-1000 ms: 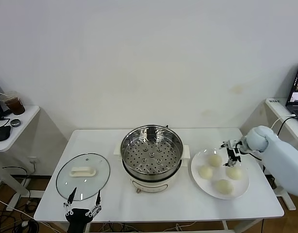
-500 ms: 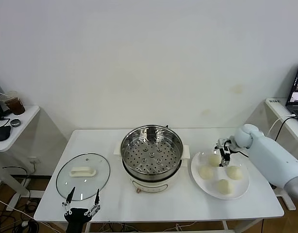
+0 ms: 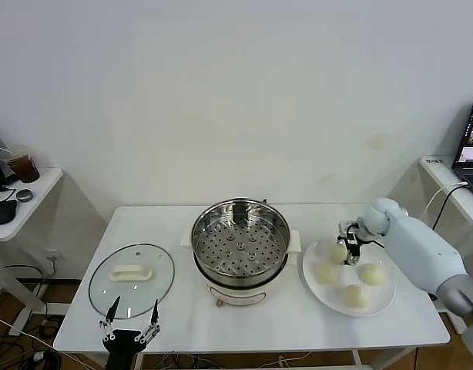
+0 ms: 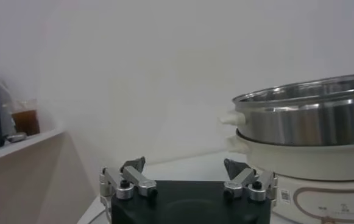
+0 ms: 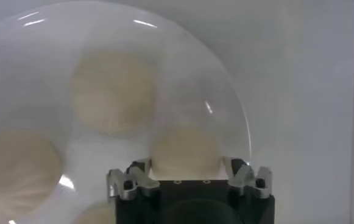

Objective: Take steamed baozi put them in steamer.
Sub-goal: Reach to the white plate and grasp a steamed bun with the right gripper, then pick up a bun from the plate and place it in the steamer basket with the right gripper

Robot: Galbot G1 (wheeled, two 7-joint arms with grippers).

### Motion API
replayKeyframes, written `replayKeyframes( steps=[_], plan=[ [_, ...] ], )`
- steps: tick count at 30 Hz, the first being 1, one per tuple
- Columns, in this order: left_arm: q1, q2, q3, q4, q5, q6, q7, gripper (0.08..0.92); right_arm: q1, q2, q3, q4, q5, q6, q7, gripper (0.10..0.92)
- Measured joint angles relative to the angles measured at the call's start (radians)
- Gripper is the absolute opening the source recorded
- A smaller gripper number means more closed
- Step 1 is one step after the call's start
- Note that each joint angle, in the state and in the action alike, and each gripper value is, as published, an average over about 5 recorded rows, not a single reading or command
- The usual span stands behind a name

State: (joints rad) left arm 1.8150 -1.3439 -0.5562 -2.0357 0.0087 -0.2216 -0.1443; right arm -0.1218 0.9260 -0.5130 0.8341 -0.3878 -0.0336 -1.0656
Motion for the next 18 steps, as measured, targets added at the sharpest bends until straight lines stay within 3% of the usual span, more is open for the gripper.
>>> replayKeyframes(
  steps=[5,18],
  plan=[
    [0.001,0.001,0.000,-0.002,0.000,0.000,0.000,0.823,0.011,-0.007,-0.020,0.006,0.009,-0.002,-0.007,0.588],
    [0.003,0.007,0.001,-0.010,-0.003,-0.001,0.003,0.823,0.122,-0.073,-0.127,0.097,0.102,0.022,-0.064,0.594]
  ],
)
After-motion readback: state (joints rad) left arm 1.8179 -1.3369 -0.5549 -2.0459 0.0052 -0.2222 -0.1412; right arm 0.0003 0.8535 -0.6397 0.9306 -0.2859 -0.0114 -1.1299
